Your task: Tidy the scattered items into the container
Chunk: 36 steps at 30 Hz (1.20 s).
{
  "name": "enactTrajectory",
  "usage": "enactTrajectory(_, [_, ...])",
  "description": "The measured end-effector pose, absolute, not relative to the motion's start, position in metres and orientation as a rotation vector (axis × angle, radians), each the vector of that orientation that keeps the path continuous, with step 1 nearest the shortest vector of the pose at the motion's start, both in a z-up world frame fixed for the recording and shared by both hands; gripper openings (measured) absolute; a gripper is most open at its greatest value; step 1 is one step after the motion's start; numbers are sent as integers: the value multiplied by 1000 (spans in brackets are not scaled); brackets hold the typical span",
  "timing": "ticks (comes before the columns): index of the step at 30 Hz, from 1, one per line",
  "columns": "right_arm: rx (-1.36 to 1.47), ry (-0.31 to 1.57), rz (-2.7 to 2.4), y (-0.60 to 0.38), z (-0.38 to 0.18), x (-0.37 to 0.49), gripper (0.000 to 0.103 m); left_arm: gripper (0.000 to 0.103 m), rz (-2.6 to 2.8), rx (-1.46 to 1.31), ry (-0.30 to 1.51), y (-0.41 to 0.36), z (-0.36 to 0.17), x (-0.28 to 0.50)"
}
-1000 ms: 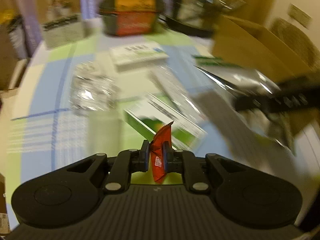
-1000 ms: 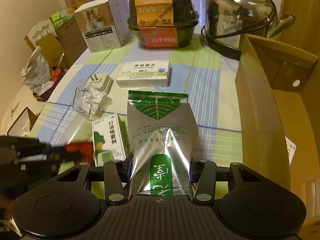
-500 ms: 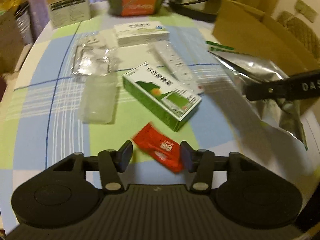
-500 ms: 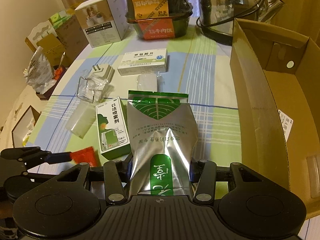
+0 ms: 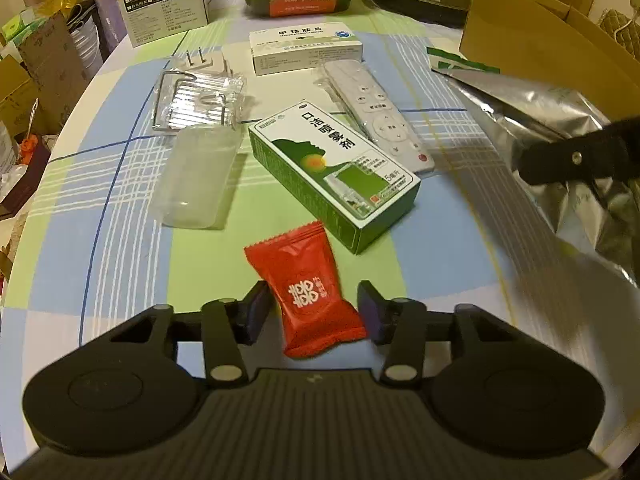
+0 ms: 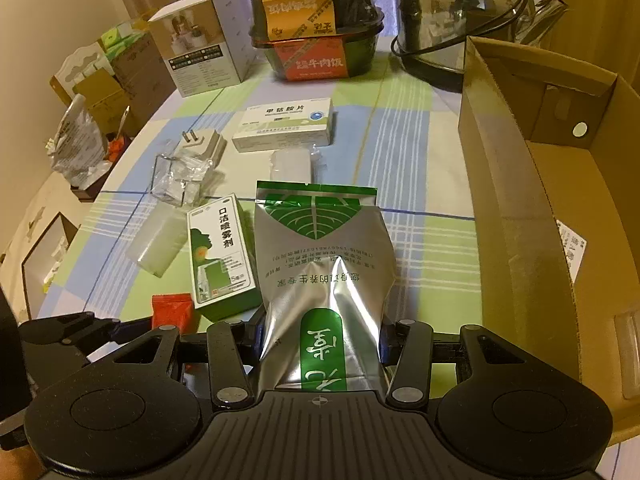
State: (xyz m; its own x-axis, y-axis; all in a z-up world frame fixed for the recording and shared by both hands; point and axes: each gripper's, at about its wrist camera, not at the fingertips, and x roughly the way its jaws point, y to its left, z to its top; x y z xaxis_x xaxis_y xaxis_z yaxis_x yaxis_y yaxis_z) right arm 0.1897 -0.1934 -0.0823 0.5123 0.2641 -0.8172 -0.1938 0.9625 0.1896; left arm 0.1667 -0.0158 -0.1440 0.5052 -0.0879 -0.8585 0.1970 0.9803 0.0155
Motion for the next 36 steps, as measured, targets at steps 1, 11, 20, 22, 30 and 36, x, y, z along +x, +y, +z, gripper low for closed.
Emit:
enactTrajectory(1, [78, 996, 277, -194, -83, 190, 50, 34, -178, 116, 1024, -15, -144, 165])
enactTrajectory(11, [60, 1009, 311, -186, -84, 178, 50, 23, -234, 112, 1022, -10, -125, 153])
enactTrajectory(20, [55, 975, 298, -189, -60, 157, 50, 23, -234, 96, 973, -5, -85, 140])
enactTrajectory(22, [58, 963, 293, -192, -53, 153, 50, 23, -236, 93, 962, -4, -77, 137])
enactTrajectory(30, [70, 911, 277, -205, -23, 133, 50, 23, -236, 79, 919, -9, -40, 116])
enactTrajectory(36, [67, 872, 256, -215, 1, 117, 50, 23, -257, 66, 884, -21, -13, 103])
